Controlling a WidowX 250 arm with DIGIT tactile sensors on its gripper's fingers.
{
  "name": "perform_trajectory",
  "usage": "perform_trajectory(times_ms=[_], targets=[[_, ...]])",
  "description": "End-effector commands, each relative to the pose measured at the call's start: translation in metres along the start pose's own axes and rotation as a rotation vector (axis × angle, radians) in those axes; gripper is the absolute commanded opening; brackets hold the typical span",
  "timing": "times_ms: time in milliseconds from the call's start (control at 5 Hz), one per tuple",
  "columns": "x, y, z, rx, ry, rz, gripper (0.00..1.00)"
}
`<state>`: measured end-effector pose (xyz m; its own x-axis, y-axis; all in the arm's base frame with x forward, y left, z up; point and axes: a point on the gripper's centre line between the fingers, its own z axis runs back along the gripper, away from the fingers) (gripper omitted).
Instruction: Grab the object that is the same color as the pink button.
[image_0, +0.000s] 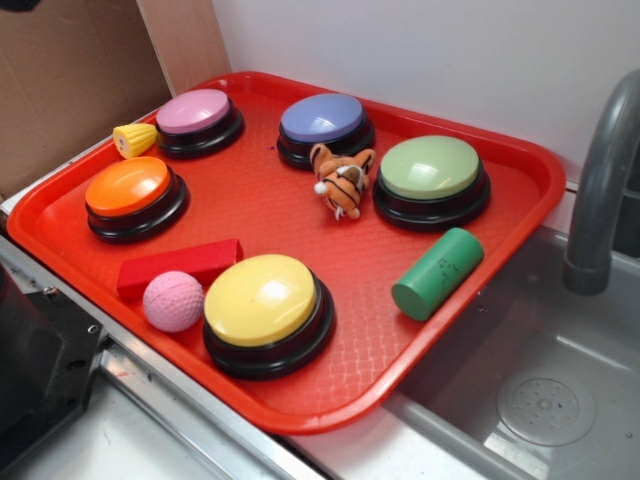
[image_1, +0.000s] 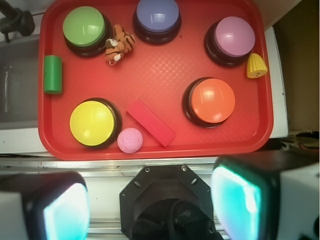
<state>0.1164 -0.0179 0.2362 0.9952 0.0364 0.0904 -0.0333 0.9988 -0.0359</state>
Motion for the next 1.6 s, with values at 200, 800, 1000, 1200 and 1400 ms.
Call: perform_trajectory(times_ms=[200, 800, 1000, 1200, 1400], targets=[[0.002, -0.004, -0.020, 0.010, -0.009, -0.145, 1.00], [0.000, -0.024, -0.095, -0.122, -0.136, -0.621, 1.00], [-0.004, -0.028, -0.128, -0.141, -0.084, -0.681, 1.00], [-0.012, -0.028, -0.162, -0.140, -0.044, -0.719, 1.00], [-0.006, -0.030, -0.175, -0.076, 0.001, -0.829, 1.00]])
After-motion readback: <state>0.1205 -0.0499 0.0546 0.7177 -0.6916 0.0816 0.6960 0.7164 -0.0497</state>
